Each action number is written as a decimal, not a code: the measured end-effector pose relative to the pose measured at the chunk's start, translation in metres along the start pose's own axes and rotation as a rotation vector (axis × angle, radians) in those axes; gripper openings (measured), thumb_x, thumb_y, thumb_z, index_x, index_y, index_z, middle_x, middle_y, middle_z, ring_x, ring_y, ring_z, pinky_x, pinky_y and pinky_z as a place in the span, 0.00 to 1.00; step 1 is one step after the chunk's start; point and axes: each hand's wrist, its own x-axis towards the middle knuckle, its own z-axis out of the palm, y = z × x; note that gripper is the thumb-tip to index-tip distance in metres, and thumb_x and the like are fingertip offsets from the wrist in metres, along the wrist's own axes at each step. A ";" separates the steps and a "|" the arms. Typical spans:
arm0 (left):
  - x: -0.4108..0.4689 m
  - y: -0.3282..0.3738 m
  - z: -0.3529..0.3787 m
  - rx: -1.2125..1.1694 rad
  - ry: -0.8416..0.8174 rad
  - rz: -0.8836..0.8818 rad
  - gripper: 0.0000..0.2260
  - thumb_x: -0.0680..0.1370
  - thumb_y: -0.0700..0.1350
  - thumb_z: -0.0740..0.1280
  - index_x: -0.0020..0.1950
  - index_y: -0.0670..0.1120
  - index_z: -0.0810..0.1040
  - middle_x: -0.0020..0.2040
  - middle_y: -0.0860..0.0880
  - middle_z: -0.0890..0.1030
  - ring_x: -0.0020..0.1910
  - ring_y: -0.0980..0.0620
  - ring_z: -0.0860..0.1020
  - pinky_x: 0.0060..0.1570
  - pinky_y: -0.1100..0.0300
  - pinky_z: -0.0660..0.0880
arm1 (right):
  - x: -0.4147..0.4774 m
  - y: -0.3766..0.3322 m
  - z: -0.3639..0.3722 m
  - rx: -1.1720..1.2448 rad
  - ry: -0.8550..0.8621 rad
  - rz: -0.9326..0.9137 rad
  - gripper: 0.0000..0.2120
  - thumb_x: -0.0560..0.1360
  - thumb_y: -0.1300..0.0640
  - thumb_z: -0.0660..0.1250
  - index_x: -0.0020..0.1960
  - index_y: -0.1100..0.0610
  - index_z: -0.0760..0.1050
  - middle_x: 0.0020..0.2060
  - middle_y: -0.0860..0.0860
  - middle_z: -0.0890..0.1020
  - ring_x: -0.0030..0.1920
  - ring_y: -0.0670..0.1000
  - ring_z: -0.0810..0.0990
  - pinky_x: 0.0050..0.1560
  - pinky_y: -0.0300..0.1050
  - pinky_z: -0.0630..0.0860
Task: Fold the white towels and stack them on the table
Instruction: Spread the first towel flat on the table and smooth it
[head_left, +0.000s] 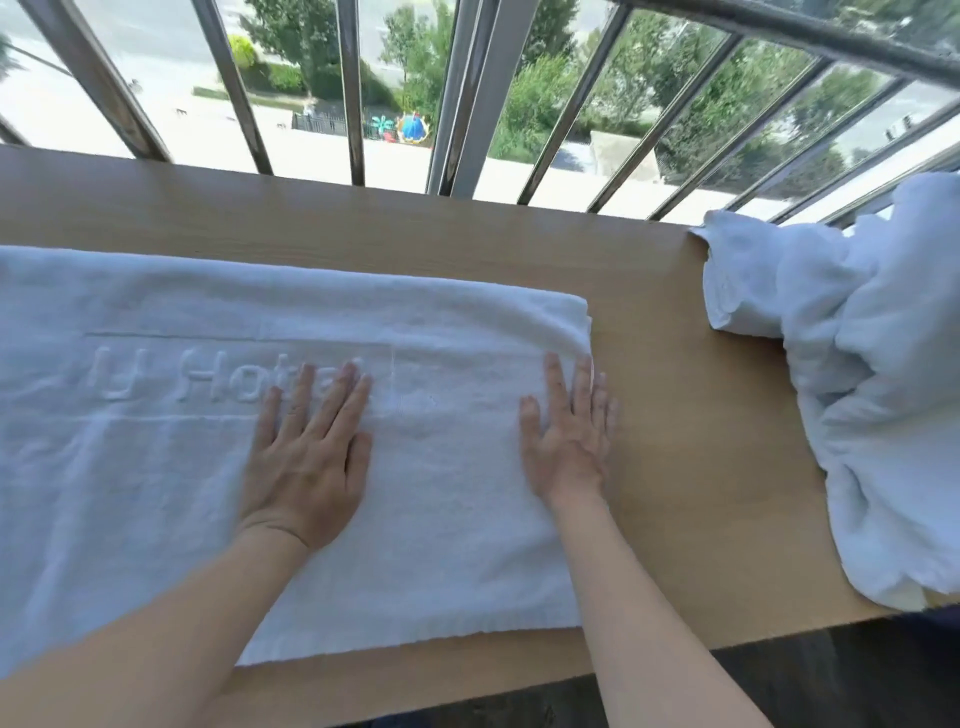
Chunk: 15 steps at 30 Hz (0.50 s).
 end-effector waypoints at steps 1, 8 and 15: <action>0.002 0.002 -0.001 0.001 0.000 0.000 0.27 0.81 0.52 0.51 0.80 0.49 0.62 0.80 0.52 0.60 0.80 0.42 0.57 0.77 0.40 0.52 | 0.001 -0.002 -0.001 -0.010 0.002 0.036 0.29 0.83 0.40 0.48 0.81 0.41 0.44 0.81 0.50 0.42 0.81 0.54 0.41 0.78 0.55 0.36; 0.007 0.005 -0.005 0.016 -0.011 -0.024 0.27 0.80 0.53 0.52 0.80 0.49 0.62 0.80 0.53 0.60 0.80 0.44 0.56 0.77 0.41 0.52 | 0.005 -0.099 0.010 0.059 0.061 -0.369 0.29 0.81 0.42 0.51 0.81 0.44 0.54 0.81 0.51 0.52 0.81 0.55 0.48 0.79 0.58 0.41; 0.006 0.000 0.000 0.029 0.006 -0.024 0.27 0.81 0.54 0.52 0.81 0.51 0.60 0.81 0.54 0.59 0.81 0.46 0.54 0.78 0.43 0.51 | 0.072 -0.062 0.002 -0.032 0.008 -0.180 0.30 0.81 0.36 0.42 0.81 0.42 0.44 0.82 0.50 0.44 0.80 0.51 0.40 0.78 0.53 0.35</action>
